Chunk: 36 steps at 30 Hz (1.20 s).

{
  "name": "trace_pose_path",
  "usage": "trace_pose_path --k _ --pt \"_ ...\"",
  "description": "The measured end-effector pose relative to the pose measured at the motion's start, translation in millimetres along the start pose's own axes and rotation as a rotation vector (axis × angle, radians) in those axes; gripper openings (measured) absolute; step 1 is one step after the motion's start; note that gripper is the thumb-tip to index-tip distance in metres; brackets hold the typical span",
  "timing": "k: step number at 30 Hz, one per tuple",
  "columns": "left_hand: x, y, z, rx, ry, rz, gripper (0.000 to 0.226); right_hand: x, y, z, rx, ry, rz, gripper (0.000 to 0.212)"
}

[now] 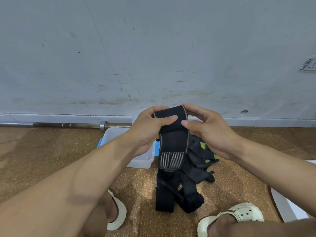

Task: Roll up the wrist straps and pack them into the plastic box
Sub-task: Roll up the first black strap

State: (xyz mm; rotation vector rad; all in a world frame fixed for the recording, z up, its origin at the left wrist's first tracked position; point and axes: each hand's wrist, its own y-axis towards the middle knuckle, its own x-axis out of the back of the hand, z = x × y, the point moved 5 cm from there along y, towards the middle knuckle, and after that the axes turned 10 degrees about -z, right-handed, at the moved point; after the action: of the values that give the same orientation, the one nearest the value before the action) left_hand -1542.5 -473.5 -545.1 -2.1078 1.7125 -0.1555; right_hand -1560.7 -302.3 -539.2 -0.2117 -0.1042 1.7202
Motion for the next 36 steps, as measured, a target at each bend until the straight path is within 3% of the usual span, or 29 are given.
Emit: trace_pose_path --k 7,14,16,21,25,30,36 --pt "0 0 -3 -0.085 0.094 -0.031 0.068 -8 -6 1 -0.08 -0.002 0.098 0.031" --pt "-3 -3 0 -0.088 0.222 -0.007 0.084 -11 -5 -8 -0.12 0.008 0.012 0.028" --pt "-2 -4 -1 -0.041 0.177 0.0 0.076 -8 -2 -6 -0.089 0.001 -0.035 0.03" --pt "-1 -7 -3 0.074 0.026 0.002 0.029 -2 2 -2 -0.024 -0.026 -0.034 0.037" --pt "0 -6 -2 0.091 0.016 -0.02 0.028 -4 3 -2 -0.026 -0.014 -0.004 0.04" --pt "1 -3 -6 0.01 0.075 -0.088 0.022 -11 2 -8 -0.162 0.051 0.049 0.048" --pt "0 -4 -7 -0.075 0.149 -0.128 0.033 -24 0 -14 -0.284 0.129 0.196 0.046"
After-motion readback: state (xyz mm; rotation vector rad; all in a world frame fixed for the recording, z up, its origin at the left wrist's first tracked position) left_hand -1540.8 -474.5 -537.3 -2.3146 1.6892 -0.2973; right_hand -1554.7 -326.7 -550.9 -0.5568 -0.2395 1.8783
